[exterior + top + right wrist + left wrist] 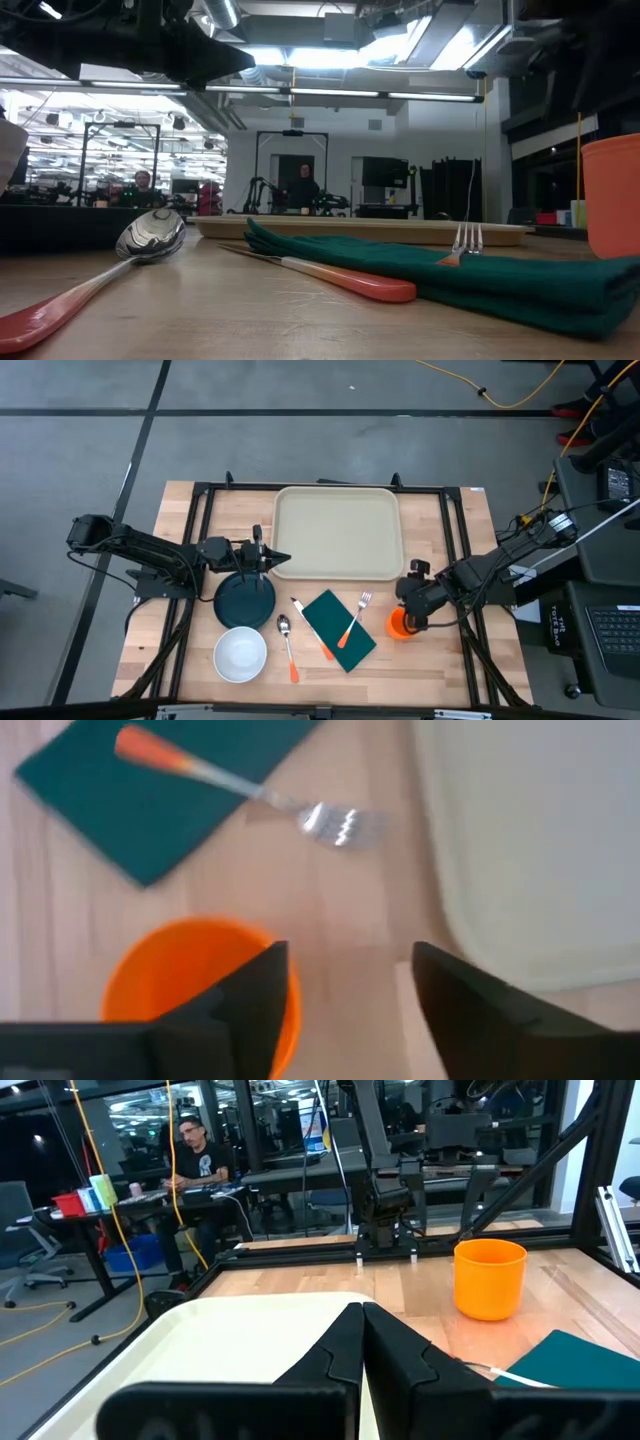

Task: Set up tray
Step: Put the orange cup on the gray tray

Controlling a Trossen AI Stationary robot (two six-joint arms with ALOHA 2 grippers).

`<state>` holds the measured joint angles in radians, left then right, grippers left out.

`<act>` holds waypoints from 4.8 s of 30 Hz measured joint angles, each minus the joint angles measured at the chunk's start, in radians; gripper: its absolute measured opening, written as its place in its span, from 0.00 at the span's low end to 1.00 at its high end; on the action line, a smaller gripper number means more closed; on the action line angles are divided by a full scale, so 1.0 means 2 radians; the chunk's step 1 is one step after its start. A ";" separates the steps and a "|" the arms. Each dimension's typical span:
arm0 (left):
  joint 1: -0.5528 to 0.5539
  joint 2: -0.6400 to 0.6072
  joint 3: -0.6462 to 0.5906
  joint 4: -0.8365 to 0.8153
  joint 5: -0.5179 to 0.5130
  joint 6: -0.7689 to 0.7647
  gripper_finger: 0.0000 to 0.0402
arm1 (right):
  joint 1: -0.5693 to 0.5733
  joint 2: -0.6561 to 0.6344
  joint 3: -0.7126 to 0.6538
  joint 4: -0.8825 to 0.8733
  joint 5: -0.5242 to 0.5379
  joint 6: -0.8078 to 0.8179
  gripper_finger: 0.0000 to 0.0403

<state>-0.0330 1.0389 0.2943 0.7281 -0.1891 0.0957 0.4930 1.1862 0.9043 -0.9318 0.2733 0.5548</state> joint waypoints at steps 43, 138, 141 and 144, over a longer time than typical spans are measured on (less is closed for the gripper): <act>0.000 0.000 0.000 -0.015 -0.002 -0.002 0.01 | 0.198 -0.022 -0.044 -0.059 0.008 0.233 0.62; 0.000 0.000 0.000 -0.011 0.003 -0.002 0.01 | 0.154 -0.021 -0.058 0.009 -0.017 0.139 0.14; 0.000 0.000 0.000 -0.011 0.003 -0.002 0.01 | 0.153 -0.021 -0.034 -0.024 0.002 0.137 0.14; 0.000 0.000 0.000 -0.011 0.003 0.003 0.01 | 0.141 -0.022 -0.013 -0.034 0.007 0.137 0.14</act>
<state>-0.0330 1.0386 0.2947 0.7068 -0.1822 0.1023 0.7752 1.1431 0.8791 -0.9999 0.2871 0.8288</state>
